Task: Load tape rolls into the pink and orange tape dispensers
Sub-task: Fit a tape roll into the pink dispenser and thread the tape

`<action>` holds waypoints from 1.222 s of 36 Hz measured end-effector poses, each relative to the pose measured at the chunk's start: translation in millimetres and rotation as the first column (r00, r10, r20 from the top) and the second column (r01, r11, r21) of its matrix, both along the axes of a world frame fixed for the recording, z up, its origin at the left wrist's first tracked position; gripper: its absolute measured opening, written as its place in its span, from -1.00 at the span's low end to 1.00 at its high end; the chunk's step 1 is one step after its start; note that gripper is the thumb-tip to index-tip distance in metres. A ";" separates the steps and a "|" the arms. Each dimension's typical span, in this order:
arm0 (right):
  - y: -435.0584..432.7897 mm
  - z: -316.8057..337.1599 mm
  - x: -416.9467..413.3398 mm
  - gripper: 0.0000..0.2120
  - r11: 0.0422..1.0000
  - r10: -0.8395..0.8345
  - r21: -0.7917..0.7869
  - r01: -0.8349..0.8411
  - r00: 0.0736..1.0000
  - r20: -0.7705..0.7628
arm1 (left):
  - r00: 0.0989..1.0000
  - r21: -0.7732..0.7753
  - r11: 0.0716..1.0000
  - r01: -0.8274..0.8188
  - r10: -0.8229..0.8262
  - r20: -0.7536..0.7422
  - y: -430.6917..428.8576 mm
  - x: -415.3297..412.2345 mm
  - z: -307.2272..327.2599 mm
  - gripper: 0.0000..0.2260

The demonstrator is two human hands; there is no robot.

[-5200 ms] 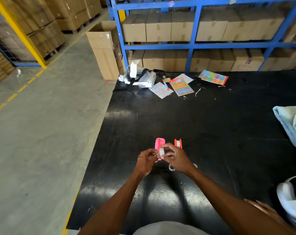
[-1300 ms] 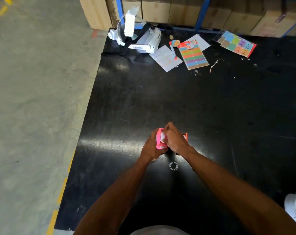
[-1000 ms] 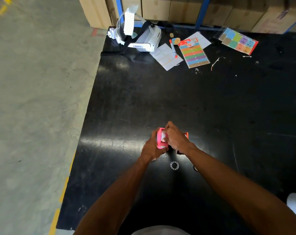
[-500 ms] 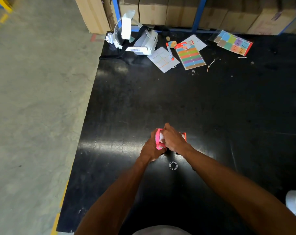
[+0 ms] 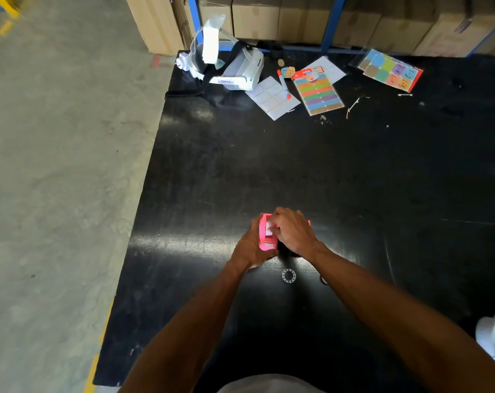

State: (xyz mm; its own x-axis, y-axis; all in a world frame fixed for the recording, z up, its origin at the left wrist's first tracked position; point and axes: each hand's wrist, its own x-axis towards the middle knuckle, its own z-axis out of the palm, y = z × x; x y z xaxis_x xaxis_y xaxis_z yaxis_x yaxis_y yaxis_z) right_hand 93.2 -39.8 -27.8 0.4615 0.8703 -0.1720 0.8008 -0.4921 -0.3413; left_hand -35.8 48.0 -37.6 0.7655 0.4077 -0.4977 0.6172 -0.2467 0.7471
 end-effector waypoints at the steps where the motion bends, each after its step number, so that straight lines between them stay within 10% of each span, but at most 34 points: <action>1: 0.0 0.2 0.0 -0.82 1.000 0.004 0.001 -0.004 1.000 0.013 | 1.000 0.010 1.000 0.020 -0.020 -0.003 1.2 -0.4 -1.3 -0.03; 44: -37.0 -9.0 -52.6 -0.94 0.994 0.079 0.062 -0.087 0.990 0.113 | 0.988 0.128 0.979 0.157 -0.155 -0.027 23.8 4.4 -18.1 0.03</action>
